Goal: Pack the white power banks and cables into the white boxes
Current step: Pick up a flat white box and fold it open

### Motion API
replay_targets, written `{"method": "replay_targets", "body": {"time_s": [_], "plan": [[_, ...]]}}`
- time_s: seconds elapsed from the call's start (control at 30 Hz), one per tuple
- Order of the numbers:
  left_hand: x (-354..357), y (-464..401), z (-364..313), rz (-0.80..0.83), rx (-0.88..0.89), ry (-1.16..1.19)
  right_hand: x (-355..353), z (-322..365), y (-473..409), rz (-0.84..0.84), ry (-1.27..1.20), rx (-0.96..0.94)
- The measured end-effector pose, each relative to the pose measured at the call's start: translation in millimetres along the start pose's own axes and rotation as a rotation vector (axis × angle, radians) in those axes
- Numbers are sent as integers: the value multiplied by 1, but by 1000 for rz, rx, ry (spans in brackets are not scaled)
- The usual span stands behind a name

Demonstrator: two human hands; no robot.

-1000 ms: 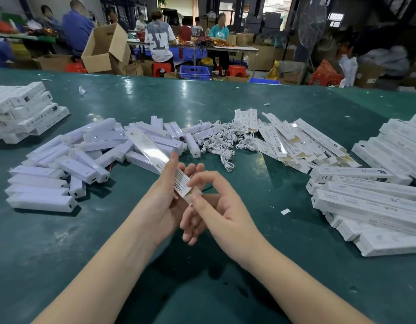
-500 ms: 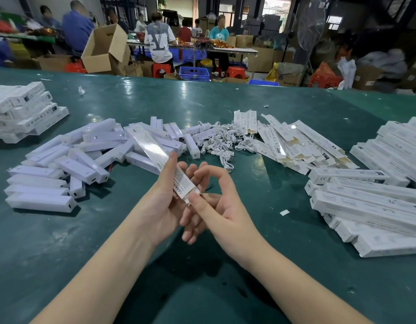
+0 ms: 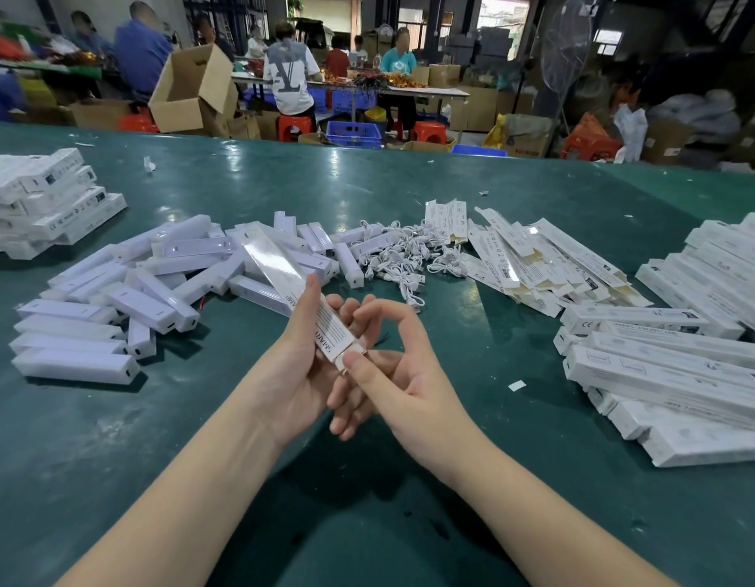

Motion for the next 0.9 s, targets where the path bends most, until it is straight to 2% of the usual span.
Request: {"method": "replay_targets", "body": {"time_s": [0.13, 0.3, 0.43, 0.5, 0.6, 0.67, 0.77, 0.9], "plan": [[-1, -3, 1, -2, 29, -59, -2, -2, -1, -36, -7, 5], [0, -3, 2, -21, 27, -10, -19, -3, -2, -188, 97, -1], [6, -1, 6, 42, -35, -28, -33, -1, -2, -305, 380, 76], [9, 1, 11, 90, -89, -89, -39, 6, -1, -329, 659, 96], [10, 2, 17, 144, -135, -144, -30, 24, 0, -317, 1152, -48], [7, 1, 16, 129, -126, -168, -21, 26, 0, -297, 1210, -126], [-3, -5, 11, -38, -43, -201, -20, 20, -3, -260, 1180, -109], [-34, -11, -10, -431, 150, -223, -28, 10, -8, -249, 1076, -33]]}}
Point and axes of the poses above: each hand's wrist, its own y-axis away from the middle knuckle, its own x-axis out of the palm, z = x × y, the point moved 6 cm from there along -y, towards the middle knuckle, and after that the axes turned 9 degrees about -y, right-handed, at the moved point
